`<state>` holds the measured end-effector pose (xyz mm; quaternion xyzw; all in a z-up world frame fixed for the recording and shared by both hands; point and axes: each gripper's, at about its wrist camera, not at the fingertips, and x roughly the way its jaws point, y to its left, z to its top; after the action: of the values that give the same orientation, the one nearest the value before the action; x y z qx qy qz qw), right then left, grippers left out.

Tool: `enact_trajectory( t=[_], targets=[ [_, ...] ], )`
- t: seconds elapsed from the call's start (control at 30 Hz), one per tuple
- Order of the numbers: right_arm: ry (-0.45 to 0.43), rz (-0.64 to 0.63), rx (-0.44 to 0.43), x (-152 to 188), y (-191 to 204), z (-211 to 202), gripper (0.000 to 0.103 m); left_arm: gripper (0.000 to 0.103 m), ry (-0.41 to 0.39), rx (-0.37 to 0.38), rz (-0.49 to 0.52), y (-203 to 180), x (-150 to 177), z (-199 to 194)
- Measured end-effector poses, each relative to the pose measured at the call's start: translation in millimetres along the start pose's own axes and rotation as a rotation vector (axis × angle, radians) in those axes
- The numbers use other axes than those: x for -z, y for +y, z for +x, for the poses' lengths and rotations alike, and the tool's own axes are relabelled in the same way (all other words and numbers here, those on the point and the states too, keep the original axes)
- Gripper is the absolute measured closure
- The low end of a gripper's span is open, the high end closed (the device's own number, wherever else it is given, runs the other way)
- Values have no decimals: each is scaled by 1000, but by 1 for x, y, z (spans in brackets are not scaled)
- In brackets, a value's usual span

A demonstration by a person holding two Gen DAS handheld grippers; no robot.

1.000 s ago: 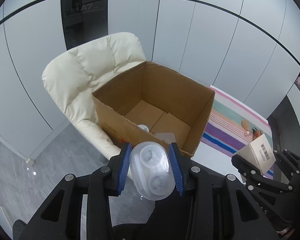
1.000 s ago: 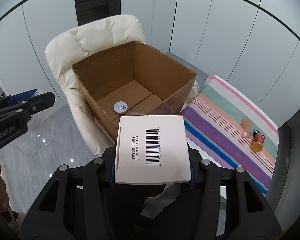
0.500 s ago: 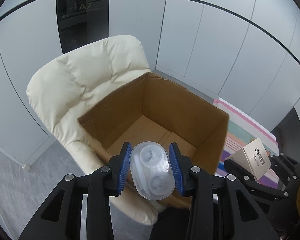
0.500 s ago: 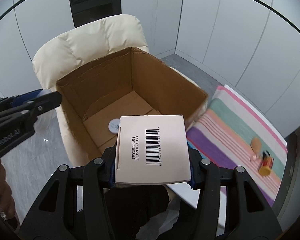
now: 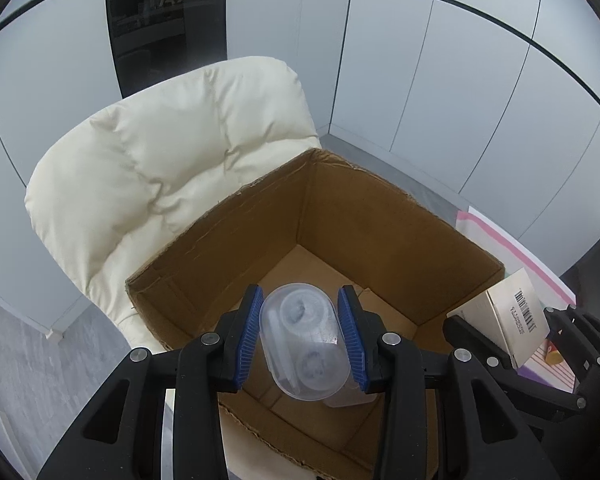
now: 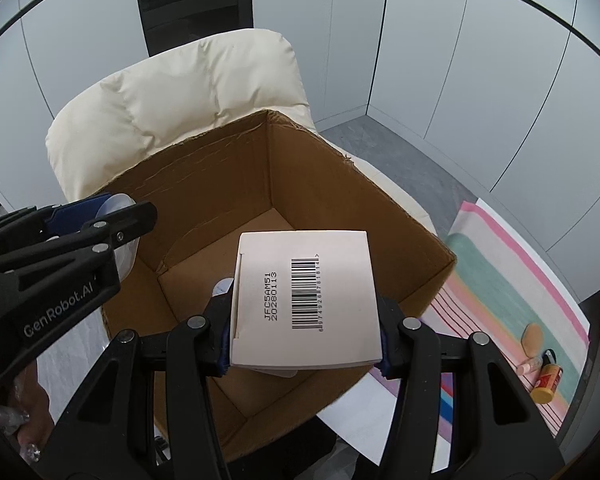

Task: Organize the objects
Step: 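Carry the white box with the right tool while the left tool carries the case over the cardboard box, then open the right tool dropping the white box while the left tool releases the case into the box, then withdraw both tools from the cardboard box back toward the cloth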

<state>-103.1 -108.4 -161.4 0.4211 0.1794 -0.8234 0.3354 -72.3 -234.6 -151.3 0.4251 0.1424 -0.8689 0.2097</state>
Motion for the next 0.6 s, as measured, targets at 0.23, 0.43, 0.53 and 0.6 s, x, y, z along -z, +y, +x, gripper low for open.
enact_trajectory(
  t=[0.23,0.43,0.53,0.6],
  targets=[
    [17,26,0,1,-4,10,49,63,7,1,-4,0,1,5],
    [26,5,-33,0,-2,11,27,27,-15,60,-45,5,-1,3],
    [31,-17,-35,1,0,12,3,0,-31,97,-96,14,-2,0],
    [23,-9,-10,2,-2,10,3,0,-41,52,-92,16,-3,-2]
  ],
)
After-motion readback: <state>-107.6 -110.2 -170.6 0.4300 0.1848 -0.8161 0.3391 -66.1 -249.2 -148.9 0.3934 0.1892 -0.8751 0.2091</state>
